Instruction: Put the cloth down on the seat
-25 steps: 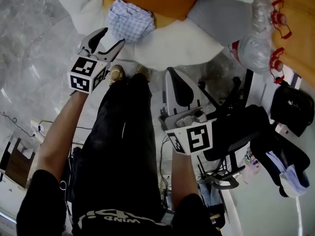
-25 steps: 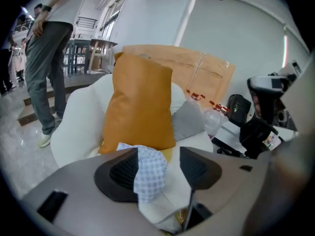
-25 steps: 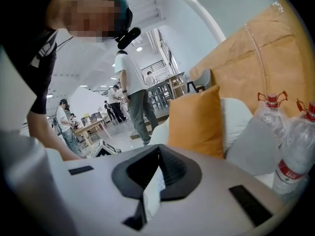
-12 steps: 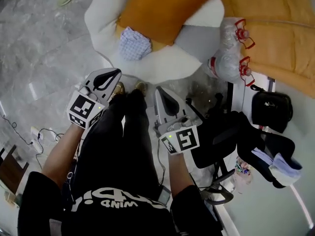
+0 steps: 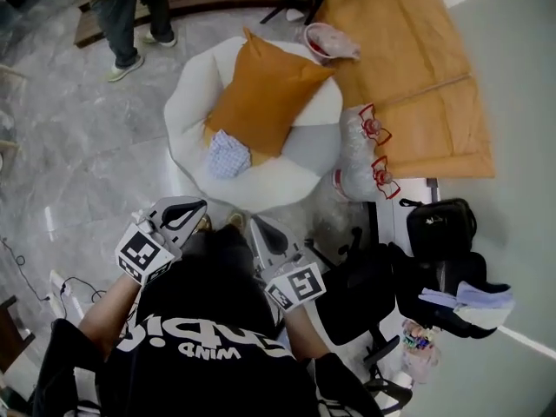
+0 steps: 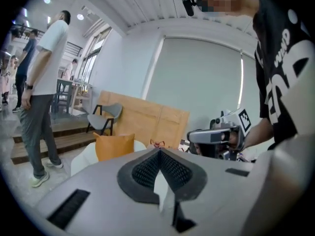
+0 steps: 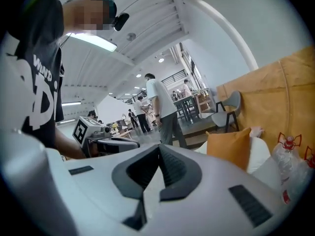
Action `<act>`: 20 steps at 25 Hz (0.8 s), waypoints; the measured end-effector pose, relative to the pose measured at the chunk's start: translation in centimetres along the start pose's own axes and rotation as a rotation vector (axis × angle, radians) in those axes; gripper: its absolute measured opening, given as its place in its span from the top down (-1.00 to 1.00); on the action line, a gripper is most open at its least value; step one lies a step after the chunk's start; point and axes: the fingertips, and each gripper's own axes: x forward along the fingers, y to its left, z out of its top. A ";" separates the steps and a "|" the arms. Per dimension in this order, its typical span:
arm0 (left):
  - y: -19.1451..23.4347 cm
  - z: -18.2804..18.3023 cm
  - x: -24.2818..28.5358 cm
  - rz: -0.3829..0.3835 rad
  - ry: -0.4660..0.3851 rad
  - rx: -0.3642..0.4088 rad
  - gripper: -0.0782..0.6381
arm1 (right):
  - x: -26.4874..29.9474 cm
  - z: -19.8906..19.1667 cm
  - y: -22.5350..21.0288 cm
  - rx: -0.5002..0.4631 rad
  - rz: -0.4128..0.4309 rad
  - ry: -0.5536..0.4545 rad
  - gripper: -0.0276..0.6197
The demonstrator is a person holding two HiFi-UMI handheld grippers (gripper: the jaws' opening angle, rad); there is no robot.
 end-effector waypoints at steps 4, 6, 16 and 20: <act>-2.7 3.9 -1.4 -0.012 -0.069 0.012 0.76 | -1.2 2.0 2.1 -0.018 0.020 -0.017 0.86; -3.7 5.6 -1.8 -0.015 -0.096 0.018 0.76 | -1.4 2.7 2.9 -0.032 0.033 -0.023 0.86; -4.7 8.5 -2.5 -0.020 -0.172 0.055 0.76 | -1.5 5.6 2.6 -0.079 0.035 -0.075 0.85; -4.5 9.2 -2.7 -0.009 -0.185 0.057 0.76 | -1.3 6.1 2.7 -0.110 0.043 -0.074 0.85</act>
